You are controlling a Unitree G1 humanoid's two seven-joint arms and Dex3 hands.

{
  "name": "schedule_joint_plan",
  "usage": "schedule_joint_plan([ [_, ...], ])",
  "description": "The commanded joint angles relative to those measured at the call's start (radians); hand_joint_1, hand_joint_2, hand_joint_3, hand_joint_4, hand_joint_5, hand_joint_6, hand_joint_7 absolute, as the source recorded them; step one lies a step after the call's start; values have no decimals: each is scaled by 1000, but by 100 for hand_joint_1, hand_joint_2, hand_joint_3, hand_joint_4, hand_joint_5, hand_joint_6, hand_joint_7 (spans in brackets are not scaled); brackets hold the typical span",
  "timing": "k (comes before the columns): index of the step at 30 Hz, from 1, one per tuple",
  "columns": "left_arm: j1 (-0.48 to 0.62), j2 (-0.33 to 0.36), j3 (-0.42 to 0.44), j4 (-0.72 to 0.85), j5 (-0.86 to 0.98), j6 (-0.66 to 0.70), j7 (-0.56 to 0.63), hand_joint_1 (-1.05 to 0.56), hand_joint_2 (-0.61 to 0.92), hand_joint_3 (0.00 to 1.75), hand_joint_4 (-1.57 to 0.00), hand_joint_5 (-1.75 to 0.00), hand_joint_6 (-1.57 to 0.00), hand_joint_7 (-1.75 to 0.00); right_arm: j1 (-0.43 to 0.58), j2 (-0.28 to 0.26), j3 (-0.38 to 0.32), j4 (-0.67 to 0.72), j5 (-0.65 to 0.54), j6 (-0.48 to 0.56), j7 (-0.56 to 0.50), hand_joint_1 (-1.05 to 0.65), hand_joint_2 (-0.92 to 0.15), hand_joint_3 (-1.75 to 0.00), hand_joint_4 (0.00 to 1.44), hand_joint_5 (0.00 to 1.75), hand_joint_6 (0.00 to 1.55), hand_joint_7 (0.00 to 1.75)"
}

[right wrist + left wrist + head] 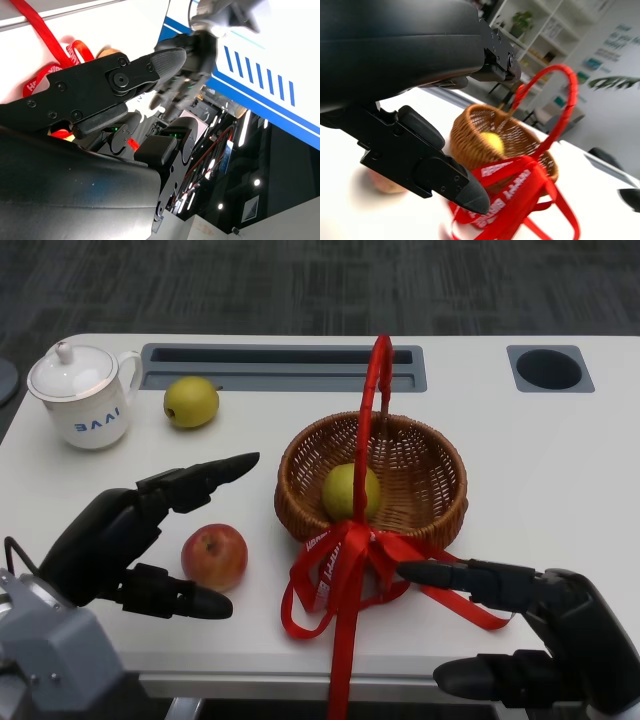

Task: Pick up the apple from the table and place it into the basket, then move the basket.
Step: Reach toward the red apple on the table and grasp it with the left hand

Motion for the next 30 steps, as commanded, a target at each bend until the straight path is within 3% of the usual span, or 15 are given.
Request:
schedule_joint_plan([
  [1, -75, 19, -59, 149, 80, 20, 104, -74, 67, 0, -27, -1, -23, 0, 7, -10, 3, -14, 16, 9, 3, -43, -86, 0, 80, 0, 75, 0],
  [10, -187, -8, -260, 409, 260, 132, 386, -71, 69, 1, -24, 0, -19, 0, -4, -8, -13, 4, -4, -25, -11, -43, -86, 0, 80, 0, 76, 0],
  [19, -247, -52, -363, 496, 292, 263, 469, -73, 70, 0, -27, -1, -22, -1, -3, -16, -15, -6, -2, -30, -7, -43, -87, 0, 81, 0, 76, 0],
  [30, -277, -65, -387, 512, 276, 316, 508, -71, 70, 0, -29, -1, -23, -1, 12, -17, -9, -32, 4, -4, -5, -44, -87, 0, 81, 0, 77, 0],
])
